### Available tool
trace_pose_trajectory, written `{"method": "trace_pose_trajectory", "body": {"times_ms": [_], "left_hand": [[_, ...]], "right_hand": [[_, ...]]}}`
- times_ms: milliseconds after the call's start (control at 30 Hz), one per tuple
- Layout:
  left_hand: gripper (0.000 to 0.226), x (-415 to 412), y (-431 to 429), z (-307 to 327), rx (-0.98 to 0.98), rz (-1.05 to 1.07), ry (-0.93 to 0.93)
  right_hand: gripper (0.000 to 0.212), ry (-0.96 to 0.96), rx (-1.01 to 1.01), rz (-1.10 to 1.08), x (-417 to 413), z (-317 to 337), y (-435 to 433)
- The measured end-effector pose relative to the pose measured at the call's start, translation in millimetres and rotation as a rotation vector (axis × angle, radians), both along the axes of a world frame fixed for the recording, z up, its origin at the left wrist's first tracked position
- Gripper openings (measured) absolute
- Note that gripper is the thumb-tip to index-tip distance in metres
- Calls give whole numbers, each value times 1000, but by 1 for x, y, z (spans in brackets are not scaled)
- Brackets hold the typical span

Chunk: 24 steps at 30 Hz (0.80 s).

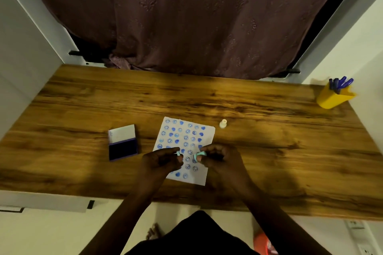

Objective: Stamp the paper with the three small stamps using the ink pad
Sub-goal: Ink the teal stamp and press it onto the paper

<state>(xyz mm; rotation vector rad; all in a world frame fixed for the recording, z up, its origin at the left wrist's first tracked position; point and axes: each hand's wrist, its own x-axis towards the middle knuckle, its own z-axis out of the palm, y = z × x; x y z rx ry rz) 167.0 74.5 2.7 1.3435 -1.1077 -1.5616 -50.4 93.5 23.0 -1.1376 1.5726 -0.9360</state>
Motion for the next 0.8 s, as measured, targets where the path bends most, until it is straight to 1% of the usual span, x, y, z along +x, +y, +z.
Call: {"method": "trace_pose_trajectory", "body": {"times_ms": [67, 167, 300, 533, 733, 800], "left_hand": [[38, -5, 1, 4, -4, -52, 47], [37, -14, 1, 9, -22, -116, 61], [36, -21, 0, 14, -27, -130, 94], [34, -30, 1, 21, -116, -163, 36], [33, -32, 1, 25, -182, -209, -19], [35, -33, 1, 24, -195, -195, -17]], "right_hand": [[26, -172, 10, -42, -5, 8, 2], [24, -243, 0, -50, -9, 14, 5], [24, -260, -22, -17, -11, 15, 7], [26, -271, -63, 24, -14, 15, 6], [28, -242, -24, 56, -19, 20, 3], [20, -249, 2, 62, -21, 21, 2]]}}
